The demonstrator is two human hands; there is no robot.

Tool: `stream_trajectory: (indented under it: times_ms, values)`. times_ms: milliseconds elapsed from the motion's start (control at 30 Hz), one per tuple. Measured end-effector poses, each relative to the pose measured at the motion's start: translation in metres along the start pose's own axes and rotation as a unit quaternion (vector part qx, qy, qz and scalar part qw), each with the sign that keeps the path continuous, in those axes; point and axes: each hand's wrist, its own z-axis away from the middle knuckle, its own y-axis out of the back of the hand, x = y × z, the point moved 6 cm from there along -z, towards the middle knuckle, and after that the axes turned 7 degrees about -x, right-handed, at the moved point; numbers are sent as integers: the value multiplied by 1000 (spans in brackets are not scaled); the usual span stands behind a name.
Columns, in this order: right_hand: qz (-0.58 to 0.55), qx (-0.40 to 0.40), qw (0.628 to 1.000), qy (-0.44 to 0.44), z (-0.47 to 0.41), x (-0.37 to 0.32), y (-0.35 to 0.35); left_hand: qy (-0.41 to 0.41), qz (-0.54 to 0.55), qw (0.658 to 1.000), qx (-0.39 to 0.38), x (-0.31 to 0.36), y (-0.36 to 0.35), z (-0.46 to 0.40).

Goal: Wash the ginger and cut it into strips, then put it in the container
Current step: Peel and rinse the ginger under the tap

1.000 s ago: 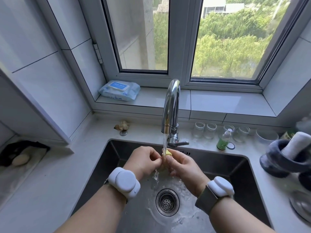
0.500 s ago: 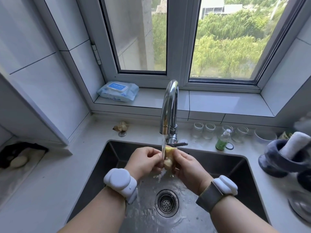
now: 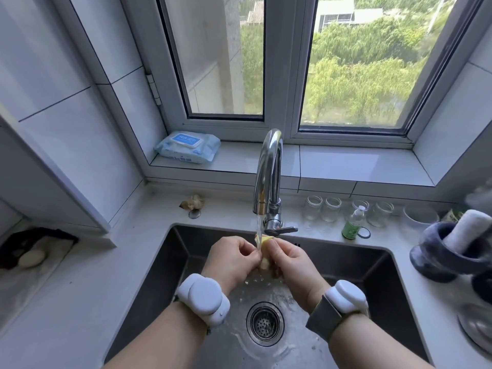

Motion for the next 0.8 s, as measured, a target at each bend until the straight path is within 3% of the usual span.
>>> stream_trajectory:
  times_ms: [167, 267, 367, 467, 567, 800]
  values:
    - [11, 3, 1000, -17, -1, 3, -1, -4, -61, 998, -15, 1, -3, 0]
    - [-54, -12, 998, -26, 0, 5, -7, 36, -49, 998, 5, -12, 3, -3]
    - [-69, 33, 997, -28, -4, 3, 0, 63, 88, 994, -14, -18, 4, -3]
    - [-9, 90, 995, -39, -5, 5, 12, 85, 263, 955, -111, -12, -12, 2]
    - [14, 87, 995, -44, -2, 4, 11, 35, 247, 959, -131, -9, -20, 4]
    - [-33, 32, 998, -51, 1, -5, 5, 19, 268, 956, -117, -12, -18, 1]
